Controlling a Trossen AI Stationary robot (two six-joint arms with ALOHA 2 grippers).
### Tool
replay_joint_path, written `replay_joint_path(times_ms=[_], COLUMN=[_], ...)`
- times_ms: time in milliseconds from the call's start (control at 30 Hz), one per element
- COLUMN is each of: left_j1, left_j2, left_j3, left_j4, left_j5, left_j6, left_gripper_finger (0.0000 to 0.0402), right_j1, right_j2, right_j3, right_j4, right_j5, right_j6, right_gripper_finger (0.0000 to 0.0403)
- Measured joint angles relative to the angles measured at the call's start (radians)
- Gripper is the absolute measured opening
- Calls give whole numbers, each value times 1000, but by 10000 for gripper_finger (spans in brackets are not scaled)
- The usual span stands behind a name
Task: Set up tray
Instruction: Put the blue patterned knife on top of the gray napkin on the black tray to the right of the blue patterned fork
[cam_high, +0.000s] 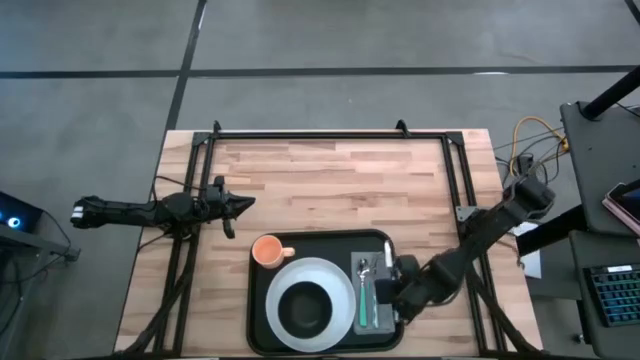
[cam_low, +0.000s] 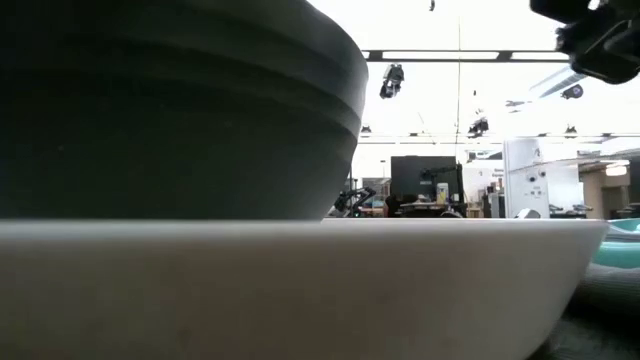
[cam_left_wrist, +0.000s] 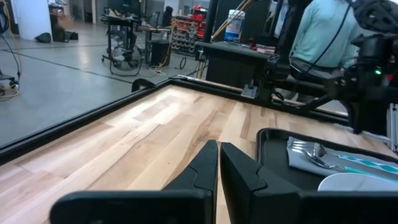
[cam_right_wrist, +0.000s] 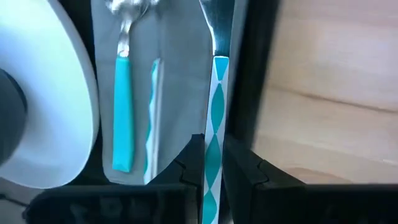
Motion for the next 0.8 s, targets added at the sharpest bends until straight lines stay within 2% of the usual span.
replay_joint_path(times_ms=[233, 367, 533, 800], left_j1=[0, 0, 0, 0], left_j2=[0, 0, 0, 0], left_j3=[0, 0, 0, 1], left_j4=[0, -1, -1, -2], left_j5=[0, 0, 0, 0], left_j6=[5, 6, 6, 6], left_gripper_finger=[0, 0, 0, 0], right_j1=[0, 0, -4, -3], right_j2=[202, 267, 272, 218], right_j3=[172, 221, 232, 201], right_j4=[-4, -11, -14, -130], right_j5=[-6, -16, -16, -60], right_j6=[-9, 15, 23, 22], right_gripper_finger=[29, 29, 28, 28])
